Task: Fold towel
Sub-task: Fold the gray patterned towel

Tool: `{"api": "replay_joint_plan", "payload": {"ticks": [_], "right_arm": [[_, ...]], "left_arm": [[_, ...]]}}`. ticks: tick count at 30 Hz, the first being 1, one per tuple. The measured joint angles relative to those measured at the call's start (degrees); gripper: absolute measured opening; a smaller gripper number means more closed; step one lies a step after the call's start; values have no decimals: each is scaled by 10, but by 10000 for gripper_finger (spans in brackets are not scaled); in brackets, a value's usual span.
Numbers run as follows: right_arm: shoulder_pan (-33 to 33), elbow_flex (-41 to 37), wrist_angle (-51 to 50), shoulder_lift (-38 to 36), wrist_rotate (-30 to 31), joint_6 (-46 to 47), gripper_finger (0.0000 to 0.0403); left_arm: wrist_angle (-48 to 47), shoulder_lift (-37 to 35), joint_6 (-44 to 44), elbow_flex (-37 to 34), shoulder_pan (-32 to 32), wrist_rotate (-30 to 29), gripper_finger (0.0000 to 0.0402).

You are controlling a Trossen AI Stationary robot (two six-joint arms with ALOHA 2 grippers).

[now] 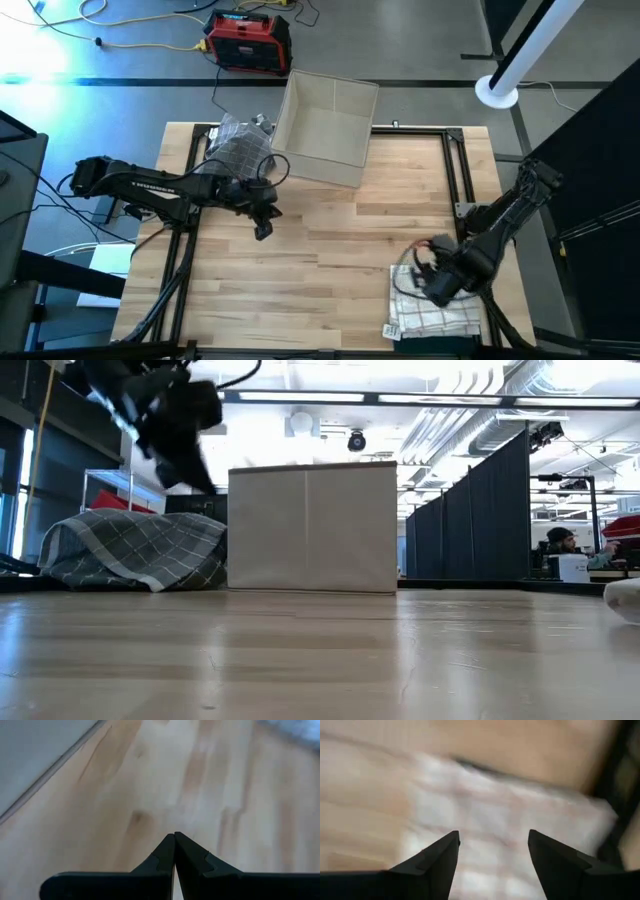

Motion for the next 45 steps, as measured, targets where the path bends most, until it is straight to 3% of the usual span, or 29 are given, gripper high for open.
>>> {"api": "replay_joint_plan", "payload": {"ticks": [3,6,13,20,28,32,34,36,39,42,45], "right_arm": [[-66,0,66,-8,68,-129,212],[-138,-1,151,-23,82,-297,184],[-266,-1,229,-75,65,-657,21],[-359,-1,229,-136,11,-855,12],[-419,-1,219,-175,5,-950,2],[-440,-2,219,-173,-2,-964,2],[-449,-2,219,-171,-9,-962,2],[-455,-2,219,-171,-9,-956,2],[-461,-2,218,-171,-10,-946,2],[-469,-2,217,-171,-9,-961,2],[-478,-2,215,-171,9,-979,2]], "left_arm": [[69,0,-2,1,2,34,0],[96,0,-8,17,6,64,0],[93,0,-21,92,29,53,0],[-106,0,-16,225,91,-53,0],[-339,0,-8,340,154,-90,0],[-437,0,8,368,204,-197,0],[-469,1,29,370,242,-222,1],[-489,8,39,370,294,-209,7],[-528,37,54,370,382,-135,31],[-547,82,140,370,450,-67,67],[-549,128,237,370,494,-39,110]]}}
